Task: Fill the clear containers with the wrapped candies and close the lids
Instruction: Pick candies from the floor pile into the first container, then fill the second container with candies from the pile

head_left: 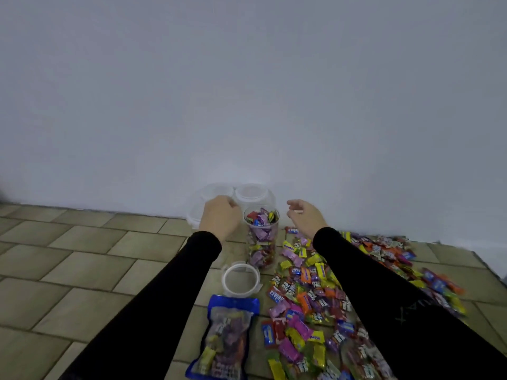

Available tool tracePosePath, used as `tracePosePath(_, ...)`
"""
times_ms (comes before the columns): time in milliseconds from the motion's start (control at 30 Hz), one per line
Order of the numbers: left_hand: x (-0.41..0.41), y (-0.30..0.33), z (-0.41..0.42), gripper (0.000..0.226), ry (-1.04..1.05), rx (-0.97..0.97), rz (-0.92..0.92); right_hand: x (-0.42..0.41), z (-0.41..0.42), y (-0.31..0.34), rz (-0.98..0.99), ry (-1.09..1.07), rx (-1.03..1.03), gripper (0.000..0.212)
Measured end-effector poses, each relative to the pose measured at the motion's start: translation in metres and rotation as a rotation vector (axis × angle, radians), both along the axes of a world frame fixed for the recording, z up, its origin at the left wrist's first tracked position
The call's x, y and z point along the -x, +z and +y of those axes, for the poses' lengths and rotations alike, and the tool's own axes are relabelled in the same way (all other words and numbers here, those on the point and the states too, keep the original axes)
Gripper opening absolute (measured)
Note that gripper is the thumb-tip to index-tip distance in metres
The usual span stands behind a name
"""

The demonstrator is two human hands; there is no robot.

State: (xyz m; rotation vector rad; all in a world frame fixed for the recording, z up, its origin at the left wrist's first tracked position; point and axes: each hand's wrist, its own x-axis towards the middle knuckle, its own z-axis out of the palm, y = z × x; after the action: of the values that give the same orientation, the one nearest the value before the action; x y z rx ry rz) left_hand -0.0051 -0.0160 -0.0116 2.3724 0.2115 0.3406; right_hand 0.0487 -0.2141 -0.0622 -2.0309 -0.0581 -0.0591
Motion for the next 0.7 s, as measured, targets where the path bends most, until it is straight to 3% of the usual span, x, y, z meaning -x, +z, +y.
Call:
tracePosePath(167, -0.020, 0.020, -0.014, 0.018, -0.049, -0.030, -0.023, -0.024, 0.001, 0.004, 0.006, 0.051, 0.095, 0.035)
tracePosePath(367, -0.064, 0.021, -0.021, 0.050, -0.070, -0.272, 0.072, -0.061, 0.015, -0.011, 0.130, 0.181, 0.071, 0.048)
tracePosePath(500, -0.097, 0.013, -0.020, 0.073, -0.125, -0.466, 0.207, -0.089, 0.019, -0.021, 0.187, 0.329, 0.173, 0.064)
tracePosePath(700, -0.131, 0.002, -0.017, 0.087, -0.164, -0.566, 0.264, -0.114, 0.029, -0.026, 0.138, 0.412, 0.131, 0.047)
